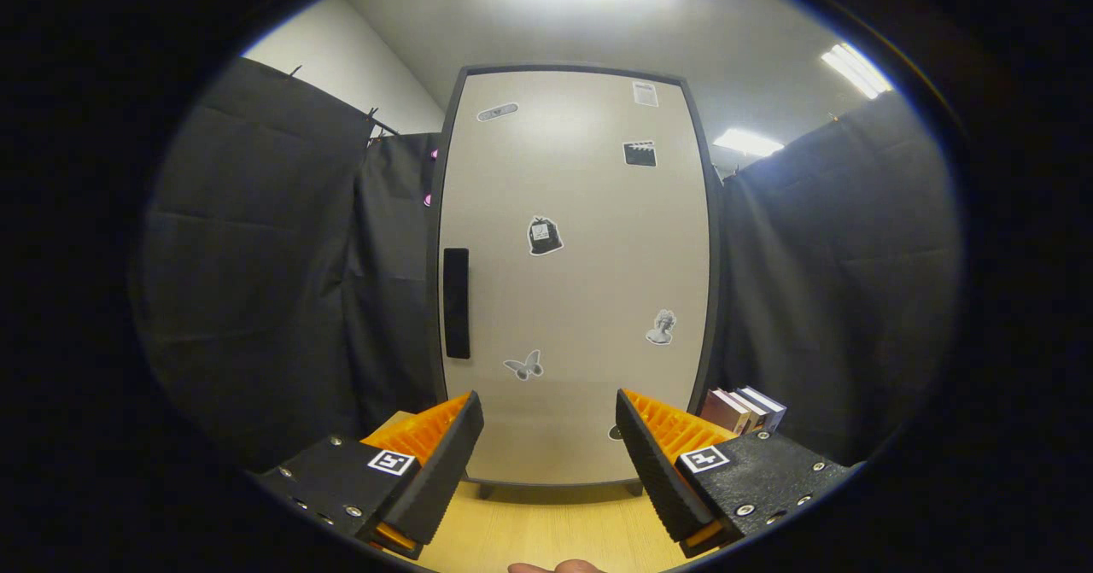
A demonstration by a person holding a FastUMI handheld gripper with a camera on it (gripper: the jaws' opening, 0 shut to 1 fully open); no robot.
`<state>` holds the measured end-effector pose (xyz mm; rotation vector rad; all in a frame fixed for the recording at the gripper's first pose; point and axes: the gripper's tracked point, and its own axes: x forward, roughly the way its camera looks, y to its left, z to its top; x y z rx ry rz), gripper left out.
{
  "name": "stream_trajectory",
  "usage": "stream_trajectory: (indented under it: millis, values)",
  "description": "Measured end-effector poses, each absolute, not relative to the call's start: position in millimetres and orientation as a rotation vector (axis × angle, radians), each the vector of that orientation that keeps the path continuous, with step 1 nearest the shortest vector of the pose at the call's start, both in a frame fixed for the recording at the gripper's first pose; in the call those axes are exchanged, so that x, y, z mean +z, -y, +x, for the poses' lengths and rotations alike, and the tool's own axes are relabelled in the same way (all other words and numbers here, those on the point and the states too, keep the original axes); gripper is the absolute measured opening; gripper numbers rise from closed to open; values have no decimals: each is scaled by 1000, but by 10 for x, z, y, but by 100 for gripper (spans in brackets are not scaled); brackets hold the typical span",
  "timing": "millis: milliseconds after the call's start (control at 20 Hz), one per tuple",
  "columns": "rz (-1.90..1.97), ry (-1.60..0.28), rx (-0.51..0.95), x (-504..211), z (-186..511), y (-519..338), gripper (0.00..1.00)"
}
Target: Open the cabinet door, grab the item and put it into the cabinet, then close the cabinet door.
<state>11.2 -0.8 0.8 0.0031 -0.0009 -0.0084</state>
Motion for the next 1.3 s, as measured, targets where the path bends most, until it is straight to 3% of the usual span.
stream_trajectory:
  millis: [600,1300]
  values:
    - [10,11,17,56,403,-188,97]
    - [2,13,60,58,1446,-785,97]
